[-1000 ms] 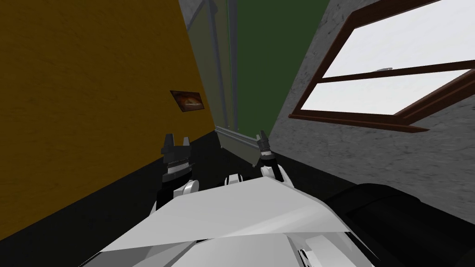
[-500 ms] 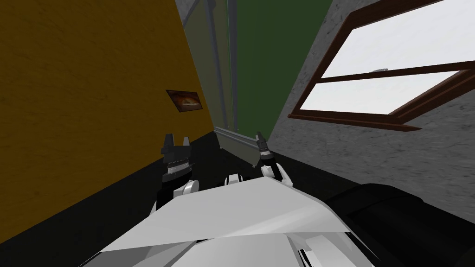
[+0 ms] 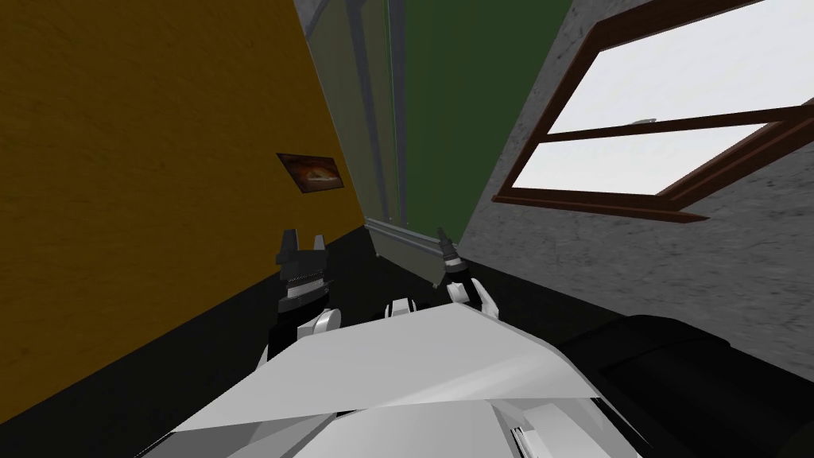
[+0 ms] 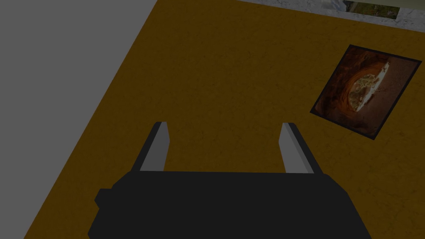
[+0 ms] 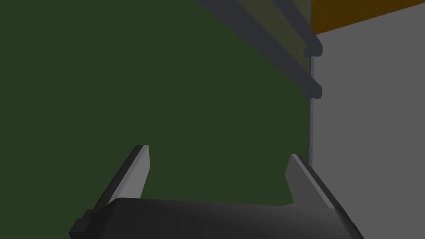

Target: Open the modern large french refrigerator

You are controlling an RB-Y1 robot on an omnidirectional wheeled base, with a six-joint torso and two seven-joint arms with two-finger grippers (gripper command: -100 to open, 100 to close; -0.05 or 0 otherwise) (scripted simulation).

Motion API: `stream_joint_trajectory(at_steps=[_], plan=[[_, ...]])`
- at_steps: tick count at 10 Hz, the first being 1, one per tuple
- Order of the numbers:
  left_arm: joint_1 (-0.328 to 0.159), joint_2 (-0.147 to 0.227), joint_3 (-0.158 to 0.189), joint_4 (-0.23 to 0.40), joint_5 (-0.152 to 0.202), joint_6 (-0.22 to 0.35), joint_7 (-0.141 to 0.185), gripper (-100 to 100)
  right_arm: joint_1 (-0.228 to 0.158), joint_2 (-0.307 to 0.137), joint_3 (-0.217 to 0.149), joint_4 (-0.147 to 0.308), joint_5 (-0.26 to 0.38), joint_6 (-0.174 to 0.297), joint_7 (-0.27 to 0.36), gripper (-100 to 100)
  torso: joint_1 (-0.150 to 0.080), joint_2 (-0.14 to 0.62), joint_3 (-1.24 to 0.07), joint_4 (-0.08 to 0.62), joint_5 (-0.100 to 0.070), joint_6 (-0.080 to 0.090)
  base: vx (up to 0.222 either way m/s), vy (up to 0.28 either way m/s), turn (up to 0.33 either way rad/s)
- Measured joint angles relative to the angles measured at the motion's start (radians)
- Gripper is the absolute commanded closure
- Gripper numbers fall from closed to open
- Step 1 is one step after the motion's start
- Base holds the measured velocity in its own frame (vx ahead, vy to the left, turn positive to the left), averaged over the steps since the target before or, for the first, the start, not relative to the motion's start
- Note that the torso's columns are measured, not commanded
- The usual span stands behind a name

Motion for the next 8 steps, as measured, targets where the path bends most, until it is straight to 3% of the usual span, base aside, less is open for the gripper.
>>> stream_joint_trajectory(at_steps=[8], plan=[[0.0,0.0,0.0,0.0,0.0,0.0,0.0,0,-0.057,-0.03,0.004,0.101,-0.001,-0.04,0.213,-100,-0.001,0.001,0.001,0.0,0.0,0.0,0.037,0.028,-0.049]])
